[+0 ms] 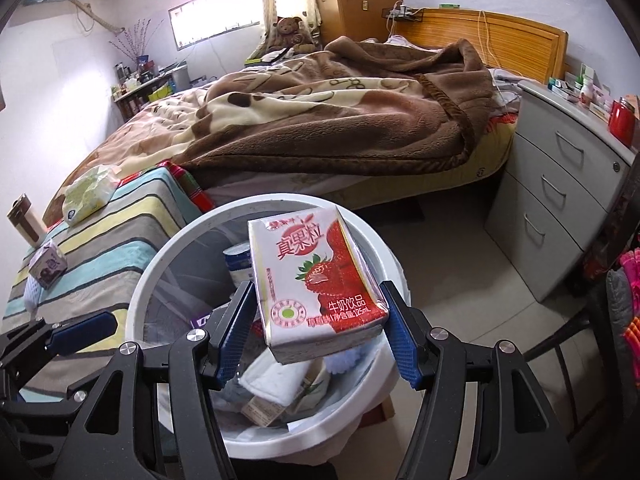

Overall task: Collect trash
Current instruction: 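Open both tools to drop the paper cup and juice carton into the wastebasket, then move both tools back over the table toward the foam sleeve and milk carton, then grasp the white foam net sleeve with left tool while right tool grasps the purple milk carton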

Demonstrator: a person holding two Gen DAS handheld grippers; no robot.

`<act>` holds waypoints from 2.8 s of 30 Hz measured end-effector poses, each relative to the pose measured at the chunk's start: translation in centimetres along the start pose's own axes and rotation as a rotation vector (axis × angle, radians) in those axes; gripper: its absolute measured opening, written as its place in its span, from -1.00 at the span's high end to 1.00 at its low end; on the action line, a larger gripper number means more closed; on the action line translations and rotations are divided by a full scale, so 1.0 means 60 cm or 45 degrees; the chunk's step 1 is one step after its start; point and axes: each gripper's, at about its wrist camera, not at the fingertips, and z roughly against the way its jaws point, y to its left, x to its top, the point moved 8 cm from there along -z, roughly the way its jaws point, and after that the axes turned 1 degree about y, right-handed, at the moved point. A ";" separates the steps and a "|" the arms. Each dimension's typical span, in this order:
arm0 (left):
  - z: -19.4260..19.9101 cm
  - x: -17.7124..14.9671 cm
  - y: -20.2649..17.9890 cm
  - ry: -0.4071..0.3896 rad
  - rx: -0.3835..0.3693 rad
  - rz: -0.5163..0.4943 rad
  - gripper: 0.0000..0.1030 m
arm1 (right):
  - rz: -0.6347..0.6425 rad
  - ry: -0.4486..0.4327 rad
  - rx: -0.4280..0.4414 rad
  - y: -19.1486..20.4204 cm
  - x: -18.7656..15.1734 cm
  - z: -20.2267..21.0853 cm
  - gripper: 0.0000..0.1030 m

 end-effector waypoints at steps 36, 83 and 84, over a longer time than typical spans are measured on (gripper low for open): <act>0.119 -0.029 0.100 -0.134 0.131 0.116 -0.16 | 0.035 -0.097 0.140 0.097 0.005 0.040 -0.42; 0.163 -0.150 0.638 -0.048 0.523 0.690 -0.16 | 0.314 0.095 0.486 0.489 -0.002 -0.073 -0.41; 0.161 -0.151 0.643 -0.033 0.536 0.681 -0.16 | 0.317 0.098 0.498 0.499 -0.001 -0.073 -0.41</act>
